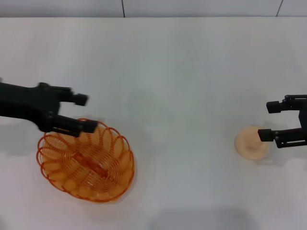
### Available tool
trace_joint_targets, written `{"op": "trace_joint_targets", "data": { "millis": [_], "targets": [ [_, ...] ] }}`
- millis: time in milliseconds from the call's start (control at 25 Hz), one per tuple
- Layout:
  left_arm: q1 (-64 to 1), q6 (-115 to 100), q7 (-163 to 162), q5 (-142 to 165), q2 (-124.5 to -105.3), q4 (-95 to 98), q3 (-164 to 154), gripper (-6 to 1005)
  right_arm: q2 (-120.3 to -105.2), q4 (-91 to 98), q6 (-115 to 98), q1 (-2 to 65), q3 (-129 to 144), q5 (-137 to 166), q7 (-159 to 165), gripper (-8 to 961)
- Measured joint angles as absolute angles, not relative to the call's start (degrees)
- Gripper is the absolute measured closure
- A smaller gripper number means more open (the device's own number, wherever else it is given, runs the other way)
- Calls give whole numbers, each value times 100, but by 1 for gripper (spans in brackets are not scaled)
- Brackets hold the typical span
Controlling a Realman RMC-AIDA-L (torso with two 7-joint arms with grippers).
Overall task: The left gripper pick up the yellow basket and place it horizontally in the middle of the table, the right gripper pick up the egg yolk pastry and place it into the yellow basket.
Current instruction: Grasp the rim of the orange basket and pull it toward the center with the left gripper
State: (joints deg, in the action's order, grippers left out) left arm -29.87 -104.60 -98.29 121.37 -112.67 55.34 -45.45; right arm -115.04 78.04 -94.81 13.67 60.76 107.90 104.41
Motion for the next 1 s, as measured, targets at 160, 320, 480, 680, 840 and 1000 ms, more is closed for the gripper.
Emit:
{"op": "trace_joint_targets", "data": {
  "millis": [160,320,480,680,840,1000],
  "targets": [
    [-2898,-10542,-10611,12731,-11234,6320,-4460,120,-11505,7749,-9434,1411,6093,10792,10441,176],
    [-2886,-10724,-11066,13307,-11206,6834,-4371,120,-11505,7727,-9378,1428,6130,10790,10441,176],
    [-2934,-10884,-11514,13976,-11143,7135,-4368,121,-11510,7723,-9297,1456,6151,10784,10461,176],
    [-3003,-10885,-12022,14699,-11100,7196,-4367,121,-11515,7715,-9288,1494,6159,10773,10479,176],
    [-3006,-10819,-12184,14878,-11143,7168,-4402,121,-11521,7669,-9281,1571,6161,10770,10485,176],
    [-3102,-10750,-12277,14888,-11216,7060,-4415,121,-11522,7645,-9280,1627,6161,10767,10489,176]
  ]
}}
